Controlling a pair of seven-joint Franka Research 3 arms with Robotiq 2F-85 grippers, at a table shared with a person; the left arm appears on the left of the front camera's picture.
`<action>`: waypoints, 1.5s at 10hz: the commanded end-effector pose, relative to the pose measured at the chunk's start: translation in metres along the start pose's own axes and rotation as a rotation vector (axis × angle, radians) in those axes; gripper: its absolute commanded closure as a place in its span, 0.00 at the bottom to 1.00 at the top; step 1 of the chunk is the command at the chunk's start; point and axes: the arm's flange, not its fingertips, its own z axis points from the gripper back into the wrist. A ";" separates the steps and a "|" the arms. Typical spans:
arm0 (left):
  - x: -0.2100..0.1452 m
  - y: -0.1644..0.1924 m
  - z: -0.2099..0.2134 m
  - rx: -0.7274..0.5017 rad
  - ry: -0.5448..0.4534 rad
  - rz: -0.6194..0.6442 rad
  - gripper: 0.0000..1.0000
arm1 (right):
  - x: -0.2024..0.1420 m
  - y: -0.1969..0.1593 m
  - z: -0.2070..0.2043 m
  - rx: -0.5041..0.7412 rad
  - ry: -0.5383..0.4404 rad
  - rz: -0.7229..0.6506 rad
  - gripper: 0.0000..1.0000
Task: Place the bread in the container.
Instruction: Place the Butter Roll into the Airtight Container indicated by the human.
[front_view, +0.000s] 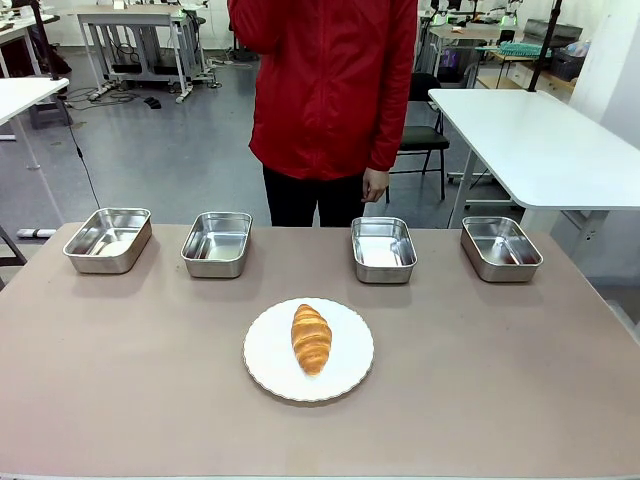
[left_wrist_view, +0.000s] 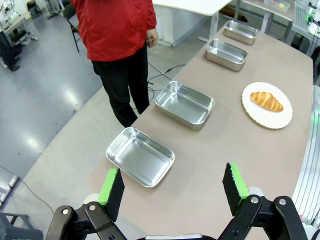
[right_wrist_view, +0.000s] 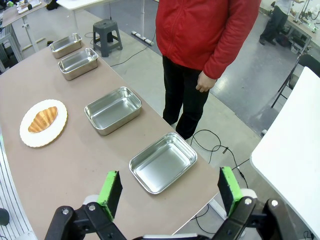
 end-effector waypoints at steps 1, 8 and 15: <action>0.001 -0.001 0.003 -0.008 -0.007 -0.003 0.00 | 0.001 0.000 0.000 0.001 -0.001 0.002 0.00; 0.001 -0.001 0.003 -0.008 -0.007 -0.003 0.00 | 0.001 0.000 0.000 0.001 -0.001 0.002 0.00; 0.001 -0.001 0.003 -0.008 -0.007 -0.003 0.00 | 0.001 0.000 0.000 0.001 -0.001 0.002 0.00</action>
